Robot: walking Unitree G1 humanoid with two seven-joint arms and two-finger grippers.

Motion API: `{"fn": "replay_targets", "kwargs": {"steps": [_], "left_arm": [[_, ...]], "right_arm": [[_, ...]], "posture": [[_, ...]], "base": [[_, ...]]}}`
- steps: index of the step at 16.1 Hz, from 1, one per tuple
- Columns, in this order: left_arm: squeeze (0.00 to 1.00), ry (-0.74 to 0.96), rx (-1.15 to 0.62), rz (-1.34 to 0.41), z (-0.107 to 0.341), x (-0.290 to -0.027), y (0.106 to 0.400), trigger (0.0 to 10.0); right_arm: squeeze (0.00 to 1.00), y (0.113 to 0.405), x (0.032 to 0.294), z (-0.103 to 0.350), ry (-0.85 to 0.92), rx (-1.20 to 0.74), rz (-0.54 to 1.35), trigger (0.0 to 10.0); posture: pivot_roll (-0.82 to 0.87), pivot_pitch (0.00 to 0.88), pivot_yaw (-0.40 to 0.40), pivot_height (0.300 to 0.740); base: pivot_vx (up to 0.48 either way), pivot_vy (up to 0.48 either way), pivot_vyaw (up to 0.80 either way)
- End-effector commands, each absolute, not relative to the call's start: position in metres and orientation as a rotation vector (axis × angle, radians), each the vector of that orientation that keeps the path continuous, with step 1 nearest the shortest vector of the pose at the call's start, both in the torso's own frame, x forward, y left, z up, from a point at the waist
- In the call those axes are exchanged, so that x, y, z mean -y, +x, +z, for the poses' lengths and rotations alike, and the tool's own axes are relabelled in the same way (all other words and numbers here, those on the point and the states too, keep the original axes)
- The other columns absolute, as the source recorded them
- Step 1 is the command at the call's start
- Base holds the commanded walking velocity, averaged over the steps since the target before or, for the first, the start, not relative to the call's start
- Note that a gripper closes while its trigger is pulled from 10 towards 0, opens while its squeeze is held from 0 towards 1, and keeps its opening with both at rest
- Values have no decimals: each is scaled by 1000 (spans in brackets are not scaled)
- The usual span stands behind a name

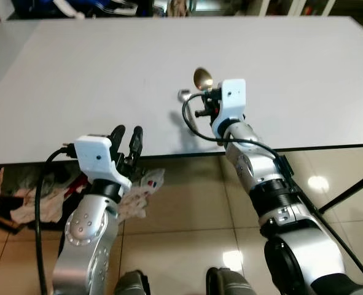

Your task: Setting the table

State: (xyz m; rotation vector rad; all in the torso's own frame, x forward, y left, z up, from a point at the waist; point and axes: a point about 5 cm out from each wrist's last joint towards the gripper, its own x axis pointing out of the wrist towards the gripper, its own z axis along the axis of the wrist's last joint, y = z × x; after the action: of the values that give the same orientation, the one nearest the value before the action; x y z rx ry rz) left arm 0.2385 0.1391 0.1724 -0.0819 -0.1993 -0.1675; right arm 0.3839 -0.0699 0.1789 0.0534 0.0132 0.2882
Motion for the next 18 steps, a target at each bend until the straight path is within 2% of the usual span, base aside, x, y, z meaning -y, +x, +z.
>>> {"fn": "replay_targets", "kwargs": {"steps": [1, 4, 10, 18], "left_arm": [[0, -71, 208, -167, 178, -138, 234, 10000], [0, -60, 215, -141, 191, -142, 220, 10000], [0, -36, 190, -134, 209, -141, 195, 10000], [0, -48, 173, -120, 219, -136, 182, 10000]], "right_arm": [[0, 387, 74, 182, 63, 2, 268, 10000], [0, 398, 83, 194, 63, 33, 204, 10000], [0, 406, 72, 211, 115, 74, 230, 10000], [0, 412, 60, 235, 79, 118, 220, 10000]], "posture": [[-62, 268, 9, 740], [-35, 315, 7, 740], [35, 408, 12, 740], [67, 439, 1, 740]], "base": [[0, 0, 0], [0, 0, 0], [0, 0, 0], [0, 0, 0]]}}
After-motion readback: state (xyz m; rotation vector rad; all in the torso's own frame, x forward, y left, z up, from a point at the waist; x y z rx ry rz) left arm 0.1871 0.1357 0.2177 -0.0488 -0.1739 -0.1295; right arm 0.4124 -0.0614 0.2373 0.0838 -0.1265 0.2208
